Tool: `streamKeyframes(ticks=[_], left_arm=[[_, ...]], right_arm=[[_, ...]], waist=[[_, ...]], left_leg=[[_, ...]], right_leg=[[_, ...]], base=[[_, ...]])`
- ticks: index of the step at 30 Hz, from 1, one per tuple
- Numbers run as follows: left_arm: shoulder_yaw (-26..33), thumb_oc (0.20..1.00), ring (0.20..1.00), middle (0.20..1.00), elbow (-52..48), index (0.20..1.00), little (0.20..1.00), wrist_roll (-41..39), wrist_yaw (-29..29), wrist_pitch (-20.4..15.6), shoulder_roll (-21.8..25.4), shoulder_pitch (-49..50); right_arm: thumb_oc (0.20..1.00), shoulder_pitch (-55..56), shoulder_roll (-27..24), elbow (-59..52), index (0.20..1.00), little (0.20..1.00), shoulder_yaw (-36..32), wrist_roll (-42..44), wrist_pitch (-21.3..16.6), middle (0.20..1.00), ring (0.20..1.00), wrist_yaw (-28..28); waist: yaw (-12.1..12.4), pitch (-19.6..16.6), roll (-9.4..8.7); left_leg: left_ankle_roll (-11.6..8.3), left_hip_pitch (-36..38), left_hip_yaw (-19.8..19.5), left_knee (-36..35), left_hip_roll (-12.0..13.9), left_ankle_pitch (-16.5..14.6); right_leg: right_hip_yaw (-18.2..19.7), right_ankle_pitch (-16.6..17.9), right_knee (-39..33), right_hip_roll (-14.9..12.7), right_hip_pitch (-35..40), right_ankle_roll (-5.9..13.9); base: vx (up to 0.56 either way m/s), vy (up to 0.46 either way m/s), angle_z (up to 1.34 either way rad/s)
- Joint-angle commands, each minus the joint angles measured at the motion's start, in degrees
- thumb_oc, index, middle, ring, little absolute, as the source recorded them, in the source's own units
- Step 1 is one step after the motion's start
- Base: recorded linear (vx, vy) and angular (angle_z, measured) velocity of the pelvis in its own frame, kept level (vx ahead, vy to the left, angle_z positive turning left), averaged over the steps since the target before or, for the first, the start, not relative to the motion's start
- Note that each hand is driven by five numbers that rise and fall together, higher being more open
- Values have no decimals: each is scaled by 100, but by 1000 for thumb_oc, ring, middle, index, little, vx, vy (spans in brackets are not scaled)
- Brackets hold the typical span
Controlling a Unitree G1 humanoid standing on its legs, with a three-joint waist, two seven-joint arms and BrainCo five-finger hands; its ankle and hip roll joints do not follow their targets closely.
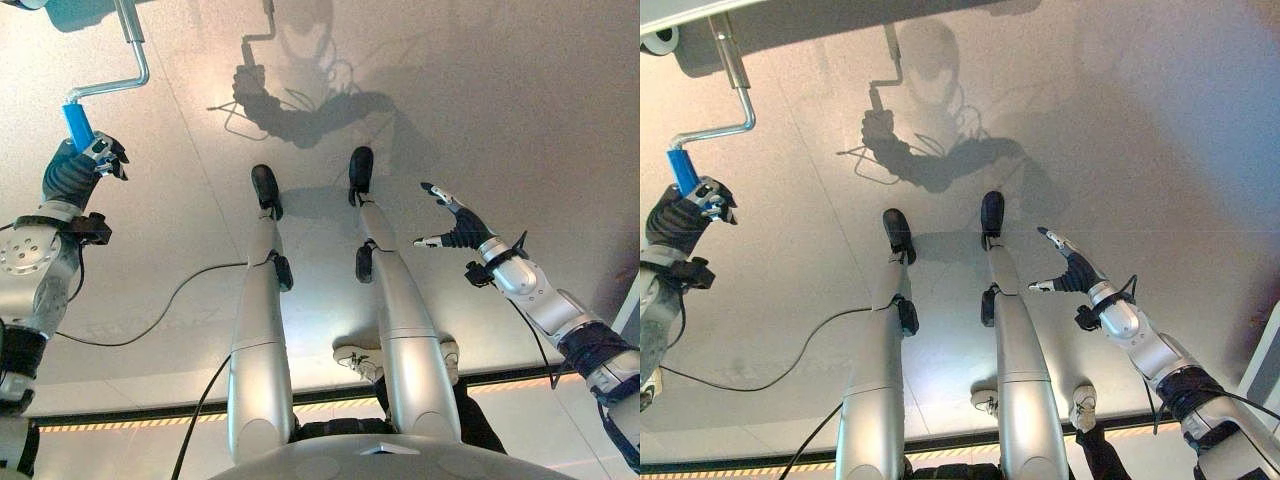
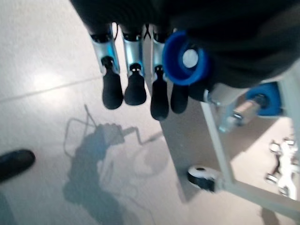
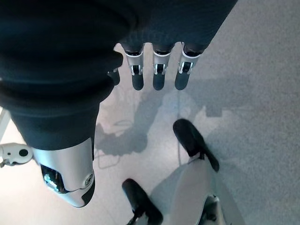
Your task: Raise the hospital bed
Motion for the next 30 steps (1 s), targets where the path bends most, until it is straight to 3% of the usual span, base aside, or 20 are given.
streamKeyframes(ticks=[1, 5, 20, 30], left_arm=[[991, 200, 200, 200, -259, 200, 200, -367, 31, -351, 452, 2803], [993, 200, 200, 200, -1308, 200, 200, -553, -100, -409, 565, 3202], [702, 200, 200, 200, -3169, 200, 200, -966, -751, -409, 1074, 3524], [47, 200, 200, 200, -4076, 200, 200, -1392, -1067, -262, 1463, 2912]], right_arm=[[1000, 518, -211, 120, 1000, 1000, -151, -118, -79, 1000, 1000, -25], [1000, 471, -193, 249, 1000, 1000, -108, -203, -32, 1000, 1000, -81], [1000, 311, -155, 643, 1000, 1000, 177, -237, -79, 1000, 1000, 29], [1000, 69, 68, 987, 1000, 1000, 499, -246, -95, 1000, 1000, 125]], waist=[[613, 0, 288], [650, 0, 316], [663, 0, 360], [581, 0, 288]], left_leg=[[538, 150, 48, 354, -567, -614], [557, 209, 60, 338, -588, -620], [556, 384, 67, 215, -620, -615], [533, 460, 81, 152, -616, -609]], right_leg=[[-65, -156, 208, -246, 143, 778], [-74, -161, 211, -246, 188, 779], [-76, -181, 195, -241, 298, 797], [-71, -155, 179, -227, 327, 800]], base=[[0, 0, 0], [0, 0, 0], [0, 0, 0], [0, 0, 0]])
